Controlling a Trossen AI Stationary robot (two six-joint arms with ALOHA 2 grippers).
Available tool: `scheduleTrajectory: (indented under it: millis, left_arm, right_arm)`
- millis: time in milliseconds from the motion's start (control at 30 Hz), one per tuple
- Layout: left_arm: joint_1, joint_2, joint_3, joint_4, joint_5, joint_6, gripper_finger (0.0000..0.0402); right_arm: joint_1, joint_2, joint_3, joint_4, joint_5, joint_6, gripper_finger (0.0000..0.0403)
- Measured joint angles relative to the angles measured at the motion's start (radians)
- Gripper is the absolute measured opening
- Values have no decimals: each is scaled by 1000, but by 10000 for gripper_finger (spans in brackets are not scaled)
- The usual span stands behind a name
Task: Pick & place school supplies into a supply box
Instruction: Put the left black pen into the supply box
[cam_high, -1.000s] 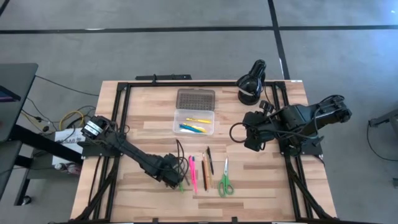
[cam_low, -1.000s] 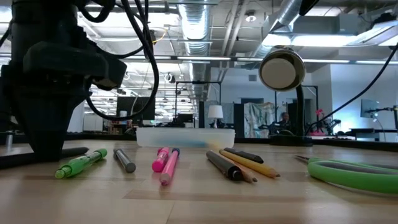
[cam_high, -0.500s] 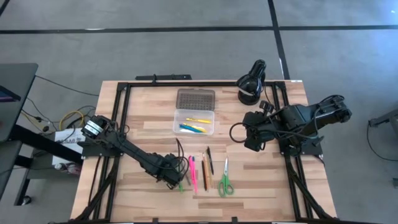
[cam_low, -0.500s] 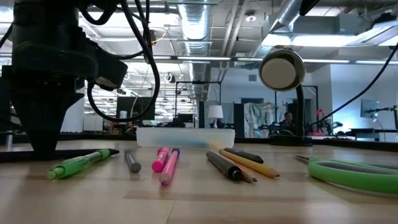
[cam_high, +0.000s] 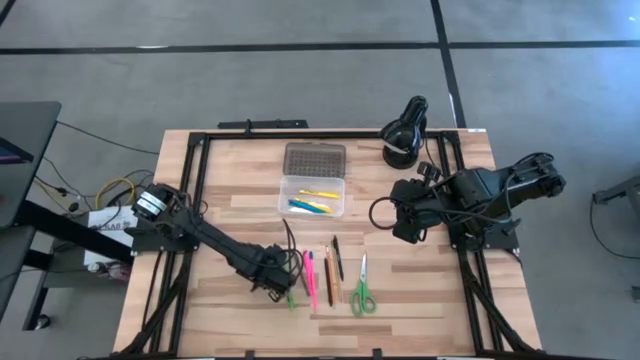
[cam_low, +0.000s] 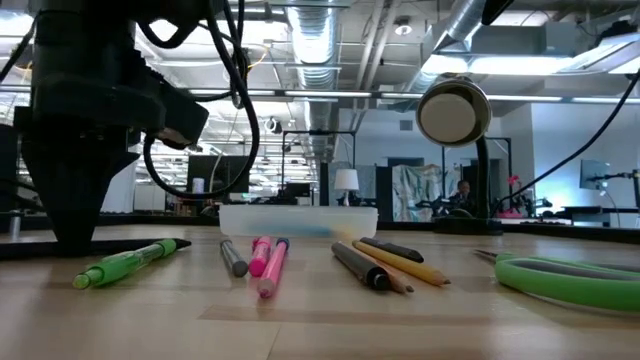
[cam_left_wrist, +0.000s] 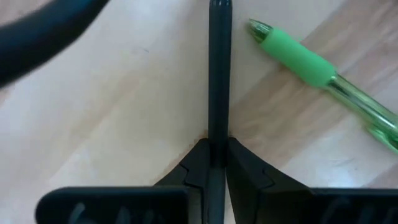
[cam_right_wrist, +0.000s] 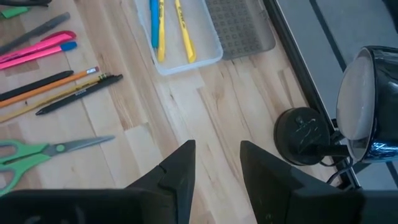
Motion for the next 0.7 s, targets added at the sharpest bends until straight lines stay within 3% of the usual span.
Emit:
scheduleTrajectory:
  millis: [300,567,700]
  left_arm:
    - [28,-60,-13,-84,-77,21,24]
    - [72,-191,-9,-107,-155,21,24]
    - [133,-257,-7,-102,-209,122,23]
  right_arm:
    - [0,0,0,0,2,9,121]
    - [0,0,0,1,2,9,121]
    - [0,0,0,8,4,18,121]
